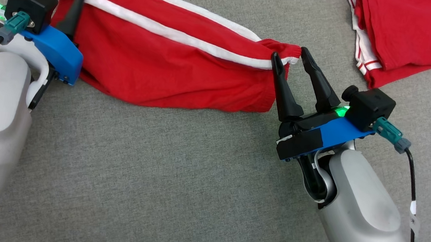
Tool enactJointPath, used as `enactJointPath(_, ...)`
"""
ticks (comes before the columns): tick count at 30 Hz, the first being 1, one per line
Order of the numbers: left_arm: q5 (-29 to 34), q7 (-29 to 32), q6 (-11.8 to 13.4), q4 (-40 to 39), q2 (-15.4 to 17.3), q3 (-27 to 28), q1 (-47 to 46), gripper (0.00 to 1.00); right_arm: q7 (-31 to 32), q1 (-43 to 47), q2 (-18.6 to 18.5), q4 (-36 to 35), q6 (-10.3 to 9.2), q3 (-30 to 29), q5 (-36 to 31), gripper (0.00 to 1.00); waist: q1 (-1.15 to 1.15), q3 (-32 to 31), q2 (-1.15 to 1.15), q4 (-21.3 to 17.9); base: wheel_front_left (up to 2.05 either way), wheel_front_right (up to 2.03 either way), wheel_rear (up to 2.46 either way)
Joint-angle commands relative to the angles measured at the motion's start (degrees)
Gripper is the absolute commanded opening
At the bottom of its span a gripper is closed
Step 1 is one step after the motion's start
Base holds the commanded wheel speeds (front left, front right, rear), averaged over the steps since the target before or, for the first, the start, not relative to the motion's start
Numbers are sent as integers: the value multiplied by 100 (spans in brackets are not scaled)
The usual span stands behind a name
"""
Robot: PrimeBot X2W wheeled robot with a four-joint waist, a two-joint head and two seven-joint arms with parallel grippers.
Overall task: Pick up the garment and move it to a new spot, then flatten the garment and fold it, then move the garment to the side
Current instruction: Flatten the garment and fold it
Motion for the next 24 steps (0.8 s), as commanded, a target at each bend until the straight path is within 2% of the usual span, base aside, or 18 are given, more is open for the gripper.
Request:
enactJointPath(1,-30,-36,8,59,-2,-7,-54,100,-61,-59,12,2,-2,-14,-60,100,-1,-24,0,1,0,0,0)
enactJointPath(9,-121,-124,59,128,38,89,70,100,-215,399,-131,-350,-2,-402,-355,100,-1,-229,0,50,0,0,0)
enactJointPath(18,-240,-118,91,-17,159,238,506,100,-227,1420,-72,-1346,-2,-1139,-727,100,-1,-380,0,90,0,0,0)
enactJointPath(24,-341,-119,48,199,145,176,694,100,-228,2004,-4,-1798,-2,-1414,-916,100,-1,-440,0,98,0,0,0)
